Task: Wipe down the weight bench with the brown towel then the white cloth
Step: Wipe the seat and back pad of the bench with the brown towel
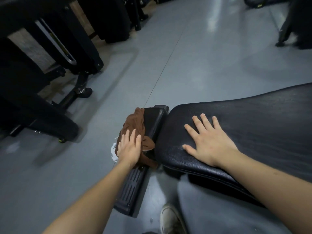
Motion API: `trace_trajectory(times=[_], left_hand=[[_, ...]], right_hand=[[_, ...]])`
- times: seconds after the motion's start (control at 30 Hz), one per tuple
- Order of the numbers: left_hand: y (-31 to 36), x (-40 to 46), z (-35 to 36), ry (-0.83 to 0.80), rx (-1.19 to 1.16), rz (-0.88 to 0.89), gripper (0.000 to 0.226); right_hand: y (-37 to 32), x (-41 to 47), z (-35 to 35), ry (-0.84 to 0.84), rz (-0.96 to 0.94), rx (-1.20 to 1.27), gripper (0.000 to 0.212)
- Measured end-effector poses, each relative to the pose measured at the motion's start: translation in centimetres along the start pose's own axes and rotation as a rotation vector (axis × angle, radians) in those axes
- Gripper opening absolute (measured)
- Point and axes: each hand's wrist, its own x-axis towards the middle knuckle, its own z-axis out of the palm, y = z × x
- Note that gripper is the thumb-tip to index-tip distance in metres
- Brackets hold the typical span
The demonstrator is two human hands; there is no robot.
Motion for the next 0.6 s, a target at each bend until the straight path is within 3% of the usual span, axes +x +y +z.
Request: trace_trajectory(times=[0.13,0.47,0.6], left_hand=[[0.3,-1.0,-0.3,0.047,0.034,0.153,0.054],[-0.6,1.8,-2.2,-0.135,0.252,0.777,0.060],[-1.3,1.3,-2.0,-0.127,0.253,0.893,0.061]], right_hand=[[-0.1,0.1,0.2,0.008,-0.003,-0.006,0.092],[-0.1,0.3,0.3,0.009,0.001,-0.011,0.090],[0.0,0.2,0.2,0.008,0.007,-0.008,0.090]])
